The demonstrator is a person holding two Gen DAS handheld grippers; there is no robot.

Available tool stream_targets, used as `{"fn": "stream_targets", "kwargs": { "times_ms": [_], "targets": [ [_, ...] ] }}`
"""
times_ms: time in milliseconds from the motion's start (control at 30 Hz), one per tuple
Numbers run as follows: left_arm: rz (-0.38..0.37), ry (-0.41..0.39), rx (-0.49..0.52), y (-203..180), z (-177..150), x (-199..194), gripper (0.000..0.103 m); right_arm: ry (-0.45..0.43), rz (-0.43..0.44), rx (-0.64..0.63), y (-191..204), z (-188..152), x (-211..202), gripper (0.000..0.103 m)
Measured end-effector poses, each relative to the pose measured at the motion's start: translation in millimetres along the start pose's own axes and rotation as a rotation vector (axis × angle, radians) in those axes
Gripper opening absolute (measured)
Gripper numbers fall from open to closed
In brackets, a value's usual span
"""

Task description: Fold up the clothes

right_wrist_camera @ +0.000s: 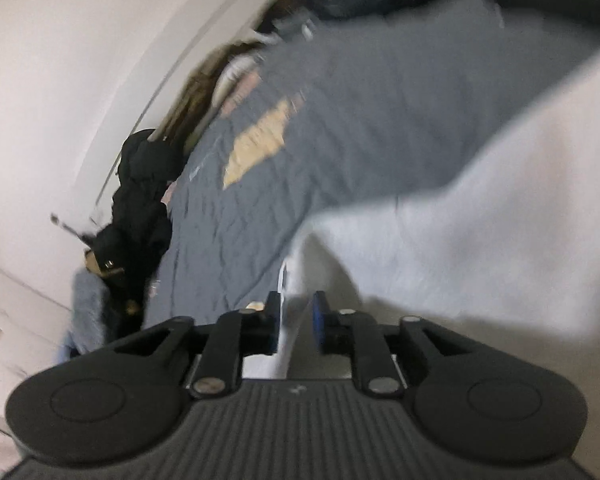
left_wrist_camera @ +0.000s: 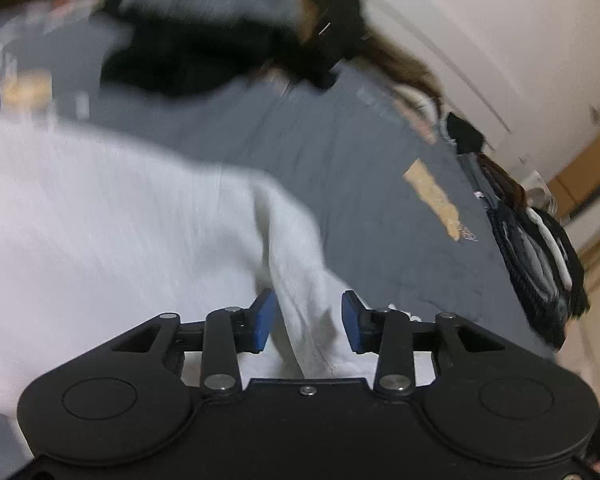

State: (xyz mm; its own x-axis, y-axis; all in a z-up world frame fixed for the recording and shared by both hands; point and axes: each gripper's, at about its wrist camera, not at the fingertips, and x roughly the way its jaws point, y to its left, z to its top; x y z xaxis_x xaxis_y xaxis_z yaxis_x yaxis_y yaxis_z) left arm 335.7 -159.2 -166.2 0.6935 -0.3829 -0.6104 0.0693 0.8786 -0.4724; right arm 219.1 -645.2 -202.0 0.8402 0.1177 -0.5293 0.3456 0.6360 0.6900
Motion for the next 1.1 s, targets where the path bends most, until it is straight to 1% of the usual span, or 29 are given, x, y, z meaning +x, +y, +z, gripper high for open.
{"fn": "stream_targets", "kwargs": {
  "times_ms": [33, 67, 100, 133, 167, 233, 300, 367, 467, 533, 567, 633, 700, 767, 800, 833, 900, 933, 1000, 1100],
  "targets": [
    [0.009, -0.023, 0.056, -8, -1, -16, 0.039, -0.022, -0.017, -0.079, 11, -1, -16, 0.021],
    [0.013, -0.039, 0.104, -16, -5, -31, 0.047, -0.033, -0.03, -0.144, 19, -3, -30, 0.027],
    [0.006, -0.049, 0.142, -23, -13, -47, 0.051, -0.03, -0.04, -0.204, 27, -8, -43, 0.03],
    [-0.008, -0.057, 0.18, -28, -24, -64, 0.055, -0.023, -0.04, -0.249, 33, -15, -56, 0.036],
    [-0.018, -0.058, 0.214, -35, -34, -77, 0.055, -0.016, -0.04, -0.293, 38, -22, -70, 0.04],
    [-0.023, -0.043, 0.272, -48, -54, -93, 0.055, 0.017, -0.042, -0.366, 46, -43, -92, 0.043],
    [-0.002, -0.048, 0.32, -54, -80, -106, 0.055, 0.025, -0.038, -0.403, 47, -66, -110, 0.047],
    [-0.004, -0.042, 0.355, -60, -102, -114, 0.055, 0.028, -0.039, -0.429, 46, -91, -128, 0.052],
    [-0.02, -0.025, 0.397, -67, -133, -122, 0.055, 0.044, -0.02, -0.424, 43, -126, -143, 0.052],
    [-0.031, -0.014, 0.426, -72, -154, -128, 0.055, 0.045, 0.007, -0.446, 42, -145, -150, 0.052],
    [-0.032, -0.006, 0.435, -74, -162, -128, 0.055, 0.04, 0.013, -0.468, 44, -152, -152, 0.052],
    [-0.015, 0.026, 0.44, -74, -172, -122, 0.054, 0.059, 0.009, -0.523, 50, -163, -150, 0.052],
    [0.014, 0.083, 0.442, -72, -184, -110, 0.053, 0.102, 0.003, -0.573, 54, -173, -145, 0.052],
    [0.037, 0.101, 0.453, -68, -194, -103, 0.053, 0.153, -0.035, -0.624, 52, -185, -135, 0.052],
    [0.042, 0.097, 0.457, -65, -198, -102, 0.054, 0.178, -0.054, -0.649, 51, -191, -131, 0.052],
    [0.038, 0.083, 0.449, -63, -198, -105, 0.055, 0.185, -0.074, -0.661, 48, -193, -129, 0.052],
    [0.025, 0.05, 0.419, -60, -191, -115, 0.055, 0.197, -0.111, -0.687, 42, -198, -126, 0.052],
    [0.018, 0.016, 0.412, -59, -186, -123, 0.055, 0.178, -0.117, -0.703, 43, -196, -131, 0.052],
    [0.017, -0.041, 0.39, -54, -176, -136, 0.055, 0.102, -0.091, -0.711, 47, -190, -145, 0.052],
    [0.029, -0.095, 0.314, -37, -161, -148, 0.055, 0.029, -0.026, -0.642, 49, -175, -156, 0.052]
  ]
}}
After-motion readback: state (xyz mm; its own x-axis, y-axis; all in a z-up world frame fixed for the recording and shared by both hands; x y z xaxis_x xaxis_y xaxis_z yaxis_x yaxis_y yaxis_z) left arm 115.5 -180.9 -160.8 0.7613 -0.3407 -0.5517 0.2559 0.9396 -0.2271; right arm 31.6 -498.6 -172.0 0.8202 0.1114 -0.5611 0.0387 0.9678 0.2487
